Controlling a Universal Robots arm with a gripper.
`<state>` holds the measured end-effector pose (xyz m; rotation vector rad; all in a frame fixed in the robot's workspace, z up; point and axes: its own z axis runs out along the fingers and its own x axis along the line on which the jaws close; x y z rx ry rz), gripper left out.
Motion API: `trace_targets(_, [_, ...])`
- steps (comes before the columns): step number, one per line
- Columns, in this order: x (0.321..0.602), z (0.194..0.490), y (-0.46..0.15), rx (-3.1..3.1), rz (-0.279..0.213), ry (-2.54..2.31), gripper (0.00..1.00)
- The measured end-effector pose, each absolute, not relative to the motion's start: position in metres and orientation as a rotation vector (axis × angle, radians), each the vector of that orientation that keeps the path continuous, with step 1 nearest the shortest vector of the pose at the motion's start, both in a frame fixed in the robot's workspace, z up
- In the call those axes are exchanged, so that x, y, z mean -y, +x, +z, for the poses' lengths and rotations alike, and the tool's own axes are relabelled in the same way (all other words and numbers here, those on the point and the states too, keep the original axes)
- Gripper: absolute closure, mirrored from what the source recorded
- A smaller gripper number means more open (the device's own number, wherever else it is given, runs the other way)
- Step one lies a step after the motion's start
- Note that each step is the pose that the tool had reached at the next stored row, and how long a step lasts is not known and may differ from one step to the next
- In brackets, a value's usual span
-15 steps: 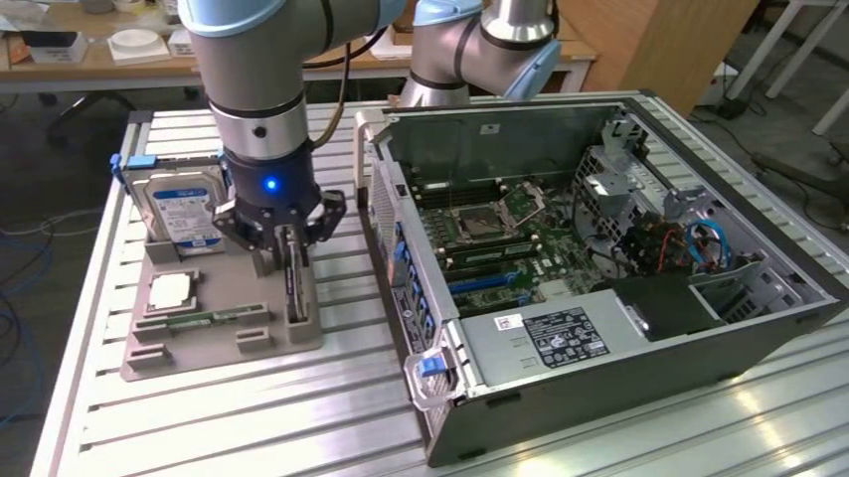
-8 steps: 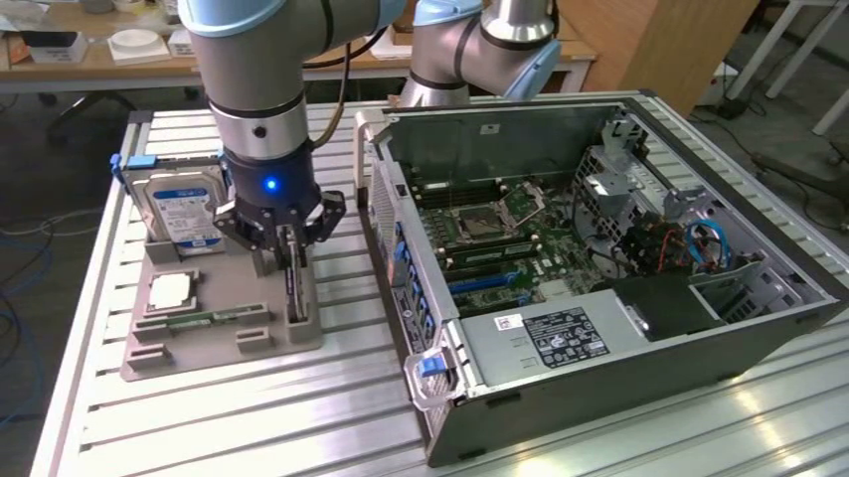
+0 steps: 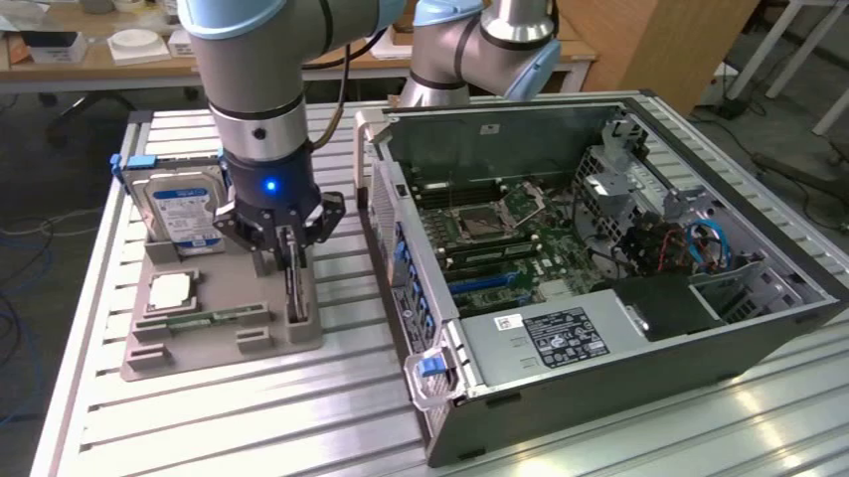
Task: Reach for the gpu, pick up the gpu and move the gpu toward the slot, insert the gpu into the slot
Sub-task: 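Pick up the gpu and move the gpu toward the slot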
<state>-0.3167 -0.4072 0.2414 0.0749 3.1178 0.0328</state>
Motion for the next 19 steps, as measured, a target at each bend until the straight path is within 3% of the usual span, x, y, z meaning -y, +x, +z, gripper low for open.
trace_targets(17, [0.4072, 0.2404, -0.3173, -3.118, 0.035, 0.075, 0.67])
trace_targets(19, [0.4072, 0.2405, -0.3173, -3.118, 0.034, 0.075, 0.75])
